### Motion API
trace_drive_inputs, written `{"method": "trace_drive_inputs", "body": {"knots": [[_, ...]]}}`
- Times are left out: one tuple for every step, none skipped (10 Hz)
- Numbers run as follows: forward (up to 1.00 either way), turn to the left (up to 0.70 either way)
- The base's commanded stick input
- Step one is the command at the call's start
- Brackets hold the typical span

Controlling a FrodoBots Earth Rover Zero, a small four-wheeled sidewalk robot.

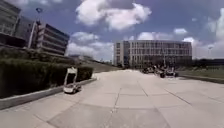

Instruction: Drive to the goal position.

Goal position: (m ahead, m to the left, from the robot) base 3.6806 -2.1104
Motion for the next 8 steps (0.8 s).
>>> {"method": "trace_drive_inputs", "body": {"knots": [[0.50,0.00],[0.50,0.00],[0.50,0.00],[0.50,0.00],[0.50,0.00],[0.50,0.00],[0.50,0.00],[0.50,0.00]]}}
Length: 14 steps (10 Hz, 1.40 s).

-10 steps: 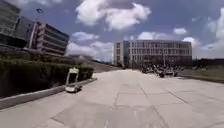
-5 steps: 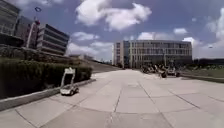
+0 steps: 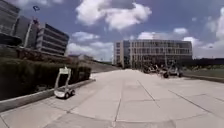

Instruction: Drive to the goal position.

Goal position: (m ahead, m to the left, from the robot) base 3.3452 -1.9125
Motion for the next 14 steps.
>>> {"method": "trace_drive_inputs", "body": {"knots": [[0.50,0.00],[0.50,0.00],[0.50,0.00],[0.50,0.00],[0.50,0.00],[0.50,0.00],[0.50,0.00],[0.50,0.00],[0.50,0.00],[0.50,0.00],[0.50,0.00],[0.50,0.00],[0.50,0.00],[0.50,0.00]]}}
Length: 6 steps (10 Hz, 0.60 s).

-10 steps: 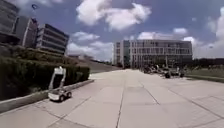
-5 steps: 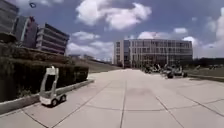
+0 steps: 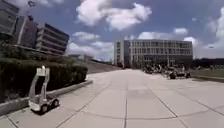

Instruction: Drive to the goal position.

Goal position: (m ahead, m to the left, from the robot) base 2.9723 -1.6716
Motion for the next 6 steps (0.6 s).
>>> {"method": "trace_drive_inputs", "body": {"knots": [[0.50,0.00],[0.50,0.00],[0.50,0.00],[0.50,0.00],[0.50,0.00],[0.50,0.00]]}}
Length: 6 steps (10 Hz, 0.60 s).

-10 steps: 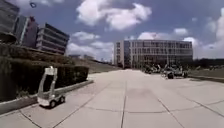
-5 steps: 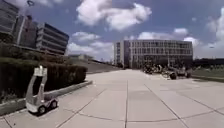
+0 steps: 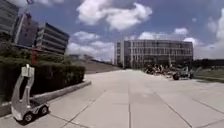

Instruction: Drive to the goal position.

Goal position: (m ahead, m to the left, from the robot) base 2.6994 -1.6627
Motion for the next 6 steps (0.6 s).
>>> {"method": "trace_drive_inputs", "body": {"knots": [[0.50,0.00],[0.50,0.00],[0.50,0.00],[0.50,0.00],[0.50,0.00],[0.50,0.00]]}}
